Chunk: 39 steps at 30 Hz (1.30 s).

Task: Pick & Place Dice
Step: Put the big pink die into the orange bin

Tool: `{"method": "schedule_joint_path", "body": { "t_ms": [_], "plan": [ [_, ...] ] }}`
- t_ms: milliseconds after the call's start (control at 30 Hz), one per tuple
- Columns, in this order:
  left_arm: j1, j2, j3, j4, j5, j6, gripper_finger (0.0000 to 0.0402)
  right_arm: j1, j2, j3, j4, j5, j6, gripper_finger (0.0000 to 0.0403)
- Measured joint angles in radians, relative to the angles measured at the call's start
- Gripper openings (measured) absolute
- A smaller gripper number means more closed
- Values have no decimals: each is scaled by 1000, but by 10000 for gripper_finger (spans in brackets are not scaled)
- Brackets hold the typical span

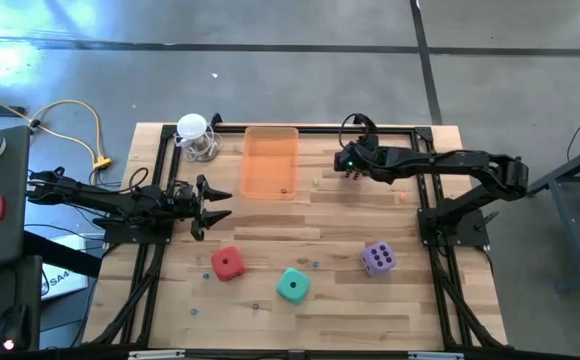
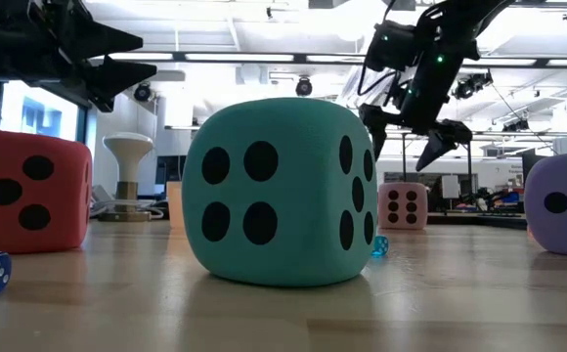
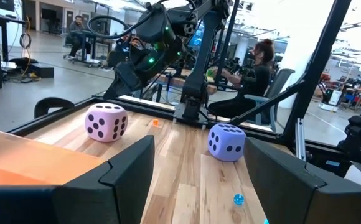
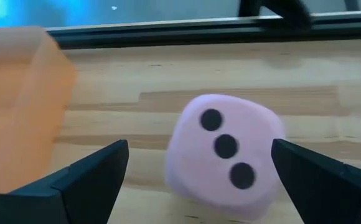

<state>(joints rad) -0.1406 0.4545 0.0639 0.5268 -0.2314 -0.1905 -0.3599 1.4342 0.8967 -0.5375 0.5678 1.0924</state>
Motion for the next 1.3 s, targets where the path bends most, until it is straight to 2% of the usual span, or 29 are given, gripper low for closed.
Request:
{"method": "schedule_joint_path", "body": {
  "t_ms": [100,433,833,1300],
  "plan": [
    [0,0,0,-6,0,0,240,0,0,0,-36,27,27,387],
    [0,0,0,-22,0,0,240,6,23,0,-95,18,111,387],
    [0,0,0,-28,42,0,240,7,139,1,32,12,105,387],
    [0,0,0,-26,43,0,240,6,142,1,65,38,40,387]
  ]
}}
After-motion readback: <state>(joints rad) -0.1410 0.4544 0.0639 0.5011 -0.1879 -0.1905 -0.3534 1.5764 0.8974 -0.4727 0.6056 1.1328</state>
